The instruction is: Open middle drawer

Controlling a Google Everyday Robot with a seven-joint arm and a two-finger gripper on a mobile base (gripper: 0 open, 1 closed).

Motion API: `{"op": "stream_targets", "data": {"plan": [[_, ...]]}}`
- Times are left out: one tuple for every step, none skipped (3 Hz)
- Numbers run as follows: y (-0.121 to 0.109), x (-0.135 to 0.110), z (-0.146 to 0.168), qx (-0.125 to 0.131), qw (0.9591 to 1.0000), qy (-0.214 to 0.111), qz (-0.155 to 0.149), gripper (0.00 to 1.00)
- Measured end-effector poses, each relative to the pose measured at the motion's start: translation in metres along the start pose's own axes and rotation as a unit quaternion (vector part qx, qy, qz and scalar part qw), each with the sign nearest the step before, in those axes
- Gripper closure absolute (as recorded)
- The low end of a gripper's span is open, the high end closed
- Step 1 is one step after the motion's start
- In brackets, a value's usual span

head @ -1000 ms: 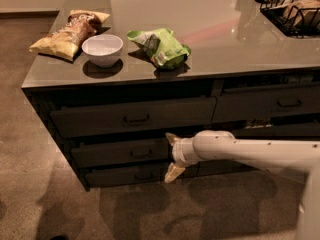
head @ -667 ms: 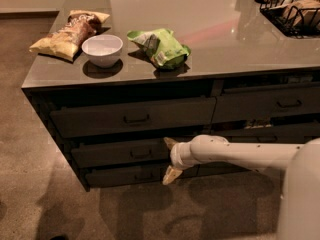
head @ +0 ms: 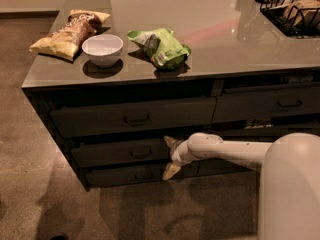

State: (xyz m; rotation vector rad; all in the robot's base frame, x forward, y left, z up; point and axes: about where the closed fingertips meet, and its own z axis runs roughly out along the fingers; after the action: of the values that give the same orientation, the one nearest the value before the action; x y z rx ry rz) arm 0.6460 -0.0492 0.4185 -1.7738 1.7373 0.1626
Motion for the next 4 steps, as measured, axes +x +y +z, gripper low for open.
{"op": "stream_targets", "data": {"plan": [[-0.025,0.007,0.0,0.012,0.9999,0.006,-0.004,0.02],[-0.049,0.013,0.002,0.011,0.9997,0.016,-0.012,0.24],[-0.059,0.016,0.01,-0.003,0.9997,0.022,-0.013,0.48],[-0.061,0.015,0.017,-0.021,0.9993,0.027,-0.015,0.57]]}}
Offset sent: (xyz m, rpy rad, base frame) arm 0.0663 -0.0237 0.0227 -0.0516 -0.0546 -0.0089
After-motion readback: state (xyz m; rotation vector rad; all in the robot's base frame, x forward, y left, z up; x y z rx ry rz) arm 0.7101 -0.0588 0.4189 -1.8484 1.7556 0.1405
